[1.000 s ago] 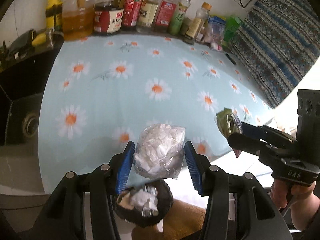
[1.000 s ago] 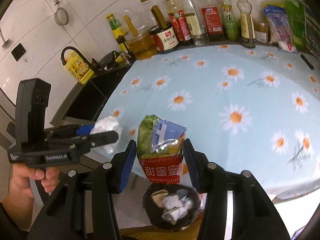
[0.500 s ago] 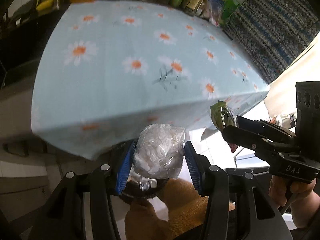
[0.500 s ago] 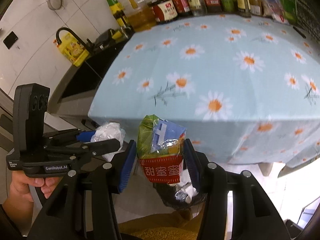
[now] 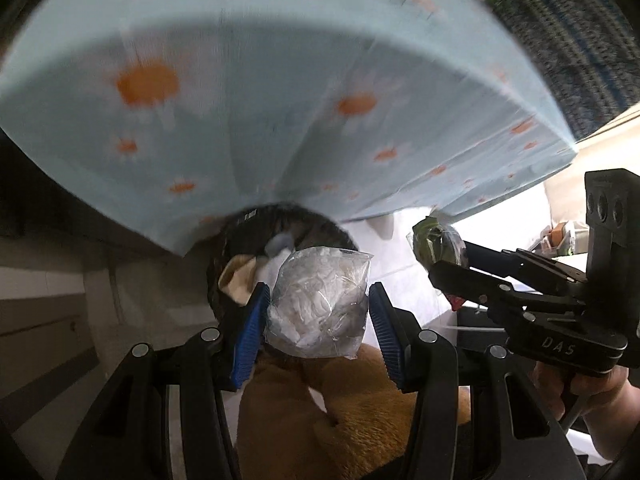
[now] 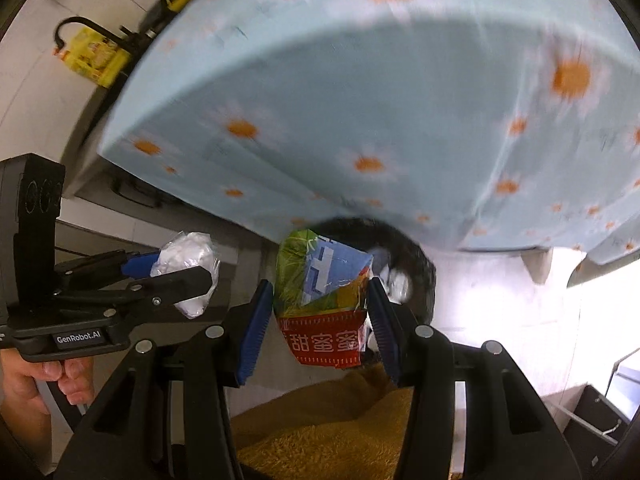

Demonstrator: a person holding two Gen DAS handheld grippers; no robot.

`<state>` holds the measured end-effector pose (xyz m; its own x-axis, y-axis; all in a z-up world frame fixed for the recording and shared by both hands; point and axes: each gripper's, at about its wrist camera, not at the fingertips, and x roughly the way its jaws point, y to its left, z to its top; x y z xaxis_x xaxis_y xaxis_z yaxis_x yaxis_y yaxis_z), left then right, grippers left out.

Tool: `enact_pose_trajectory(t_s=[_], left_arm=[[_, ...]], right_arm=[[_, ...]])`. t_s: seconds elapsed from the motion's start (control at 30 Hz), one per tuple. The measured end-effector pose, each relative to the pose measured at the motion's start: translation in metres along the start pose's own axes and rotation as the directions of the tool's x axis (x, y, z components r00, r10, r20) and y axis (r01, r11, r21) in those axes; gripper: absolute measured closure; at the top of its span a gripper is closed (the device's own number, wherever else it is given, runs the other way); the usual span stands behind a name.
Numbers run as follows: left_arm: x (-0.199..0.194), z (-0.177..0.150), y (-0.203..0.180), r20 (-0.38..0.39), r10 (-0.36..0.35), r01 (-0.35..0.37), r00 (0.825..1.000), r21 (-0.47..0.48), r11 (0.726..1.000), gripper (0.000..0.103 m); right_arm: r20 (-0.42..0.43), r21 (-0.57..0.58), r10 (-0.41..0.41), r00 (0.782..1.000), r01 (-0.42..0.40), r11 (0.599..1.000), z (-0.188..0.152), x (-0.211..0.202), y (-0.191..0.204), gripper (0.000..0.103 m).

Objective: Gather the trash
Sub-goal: 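Carry the tissue bag and snack packet down to the bin and open both grippers, then raise both grippers from the bin back toward the table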

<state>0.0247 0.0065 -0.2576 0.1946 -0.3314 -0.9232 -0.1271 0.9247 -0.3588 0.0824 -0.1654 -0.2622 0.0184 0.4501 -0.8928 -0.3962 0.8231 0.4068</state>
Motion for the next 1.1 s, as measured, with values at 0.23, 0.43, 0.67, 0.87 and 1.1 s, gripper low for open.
enact_pose_trajectory(t_s=[0.23,0.43,0.67,0.87,1.1], left_arm=[[0.041,-0.003,0.016,-0.103,0.019,-0.022,0.994,-0.028,0.999,0.054],[0.058,-0.003,0.024,-0.136,0.027,-0.037,0.990,-0.070,0.997,0.050],[0.058,0.000,0.032,-0.143,0.023,-0.037,0.989,-0.100,0.994,0.039],[0.051,0.003,0.030,-0.126,0.024,-0.036,0.992,-0.094,0.995,0.039],[0.028,0.004,0.027,-0.092,0.016,-0.023,0.996,-0.073,0.997,0.039]], right_arm=[[-0.050,0.057,-0.012,0.999,0.015,0.998,-0.002,0.038,-0.020,0.054],[-0.059,0.084,0.034,0.998,-0.029,0.996,0.002,0.047,-0.021,0.049],[-0.031,0.088,0.027,0.999,-0.025,0.996,0.014,0.039,-0.019,0.047],[-0.022,0.093,0.010,1.000,-0.008,0.996,0.015,0.031,-0.016,0.047],[0.011,0.066,-0.020,1.000,0.019,0.998,0.010,0.007,-0.005,0.047]])
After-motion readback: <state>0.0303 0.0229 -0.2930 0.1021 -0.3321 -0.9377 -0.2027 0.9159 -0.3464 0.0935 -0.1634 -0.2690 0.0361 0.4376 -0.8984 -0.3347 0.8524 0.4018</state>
